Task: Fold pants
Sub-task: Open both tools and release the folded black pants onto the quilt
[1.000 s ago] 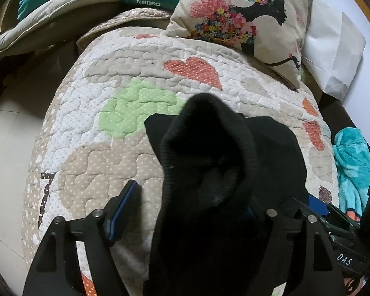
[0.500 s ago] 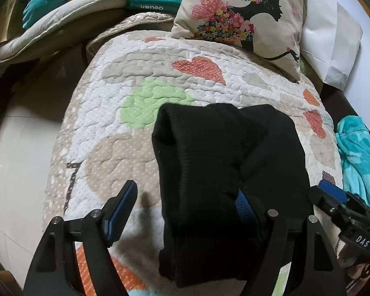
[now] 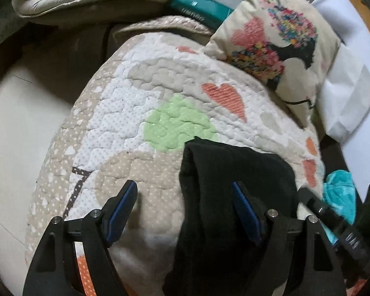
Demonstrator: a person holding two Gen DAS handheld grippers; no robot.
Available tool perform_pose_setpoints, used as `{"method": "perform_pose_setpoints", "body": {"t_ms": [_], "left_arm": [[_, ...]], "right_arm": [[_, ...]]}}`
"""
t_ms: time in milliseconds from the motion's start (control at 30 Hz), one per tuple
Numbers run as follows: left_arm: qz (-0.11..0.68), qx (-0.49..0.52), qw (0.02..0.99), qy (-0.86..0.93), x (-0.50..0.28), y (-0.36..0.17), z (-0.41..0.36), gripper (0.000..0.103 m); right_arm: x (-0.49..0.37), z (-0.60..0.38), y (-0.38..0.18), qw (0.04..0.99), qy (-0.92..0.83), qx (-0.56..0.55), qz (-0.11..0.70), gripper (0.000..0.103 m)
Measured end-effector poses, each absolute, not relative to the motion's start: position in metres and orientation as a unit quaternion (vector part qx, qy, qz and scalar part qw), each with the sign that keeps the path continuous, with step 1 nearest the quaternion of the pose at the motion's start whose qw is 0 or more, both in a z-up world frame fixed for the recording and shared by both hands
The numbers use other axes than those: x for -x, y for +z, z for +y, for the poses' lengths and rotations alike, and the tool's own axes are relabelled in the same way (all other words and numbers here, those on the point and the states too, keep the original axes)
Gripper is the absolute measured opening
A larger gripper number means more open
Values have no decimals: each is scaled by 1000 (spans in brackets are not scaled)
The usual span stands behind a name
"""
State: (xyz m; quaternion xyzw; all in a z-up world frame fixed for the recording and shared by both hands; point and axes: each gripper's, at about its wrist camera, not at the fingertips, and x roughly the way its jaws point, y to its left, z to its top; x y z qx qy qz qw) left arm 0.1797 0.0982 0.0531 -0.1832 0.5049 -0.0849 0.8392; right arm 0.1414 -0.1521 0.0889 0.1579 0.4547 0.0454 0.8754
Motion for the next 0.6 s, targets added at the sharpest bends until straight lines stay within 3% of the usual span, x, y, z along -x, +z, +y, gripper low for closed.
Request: {"method": "perform_pose_setpoints", "body": {"t_ms": [167,400,600], "left_arm": [[516,211,825,-88,-188,38,103,87],[526,282,793,-122,-185,30,124,87],[525,339,771,-127,-173,26,144,87]], "right_arm": [[-178,-132,82,871,67,-146,465,75],[-190,-148,57,852,39,-170,493,75],[-158,-179,77,860,27,-207,466,75]]}}
